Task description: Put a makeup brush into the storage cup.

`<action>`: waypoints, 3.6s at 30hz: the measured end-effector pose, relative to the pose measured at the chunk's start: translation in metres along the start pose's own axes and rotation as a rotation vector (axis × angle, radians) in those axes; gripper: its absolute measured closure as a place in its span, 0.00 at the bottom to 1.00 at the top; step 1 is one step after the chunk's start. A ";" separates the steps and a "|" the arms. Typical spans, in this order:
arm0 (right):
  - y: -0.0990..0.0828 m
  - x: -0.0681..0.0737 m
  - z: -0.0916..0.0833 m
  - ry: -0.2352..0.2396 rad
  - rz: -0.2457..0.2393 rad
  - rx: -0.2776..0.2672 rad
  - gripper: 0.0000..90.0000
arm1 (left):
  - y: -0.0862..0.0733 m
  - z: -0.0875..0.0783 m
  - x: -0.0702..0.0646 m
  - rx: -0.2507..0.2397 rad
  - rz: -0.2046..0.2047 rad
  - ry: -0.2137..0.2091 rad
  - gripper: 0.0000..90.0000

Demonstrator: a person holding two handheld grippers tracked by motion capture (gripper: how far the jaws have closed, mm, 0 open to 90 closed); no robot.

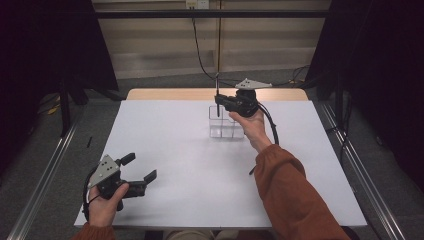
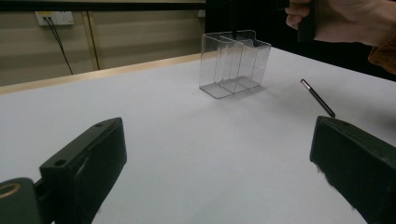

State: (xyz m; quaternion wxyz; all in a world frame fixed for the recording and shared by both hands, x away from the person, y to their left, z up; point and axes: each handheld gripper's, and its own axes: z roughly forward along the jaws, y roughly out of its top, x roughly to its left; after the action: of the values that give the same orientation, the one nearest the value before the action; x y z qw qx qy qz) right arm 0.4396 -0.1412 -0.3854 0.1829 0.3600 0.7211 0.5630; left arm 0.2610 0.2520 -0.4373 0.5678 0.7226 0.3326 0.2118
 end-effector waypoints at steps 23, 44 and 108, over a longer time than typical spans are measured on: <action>-0.028 -0.004 0.006 0.008 0.026 0.035 0.93 | 0.000 0.000 0.002 0.019 0.003 0.010 0.04; -0.040 -0.007 0.011 0.005 0.037 0.055 0.93 | -0.001 0.000 0.003 0.024 0.004 0.020 0.05; -0.067 0.013 -0.108 -0.020 -0.011 -0.014 0.02 | 0.000 -0.001 0.000 0.001 -0.011 0.018 0.05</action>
State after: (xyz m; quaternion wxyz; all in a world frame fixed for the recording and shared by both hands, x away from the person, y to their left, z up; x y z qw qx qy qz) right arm 0.3376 -0.2119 -0.4148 0.1957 0.3605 0.7173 0.5633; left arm 0.2602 0.2532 -0.4371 0.5657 0.7191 0.3416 0.2150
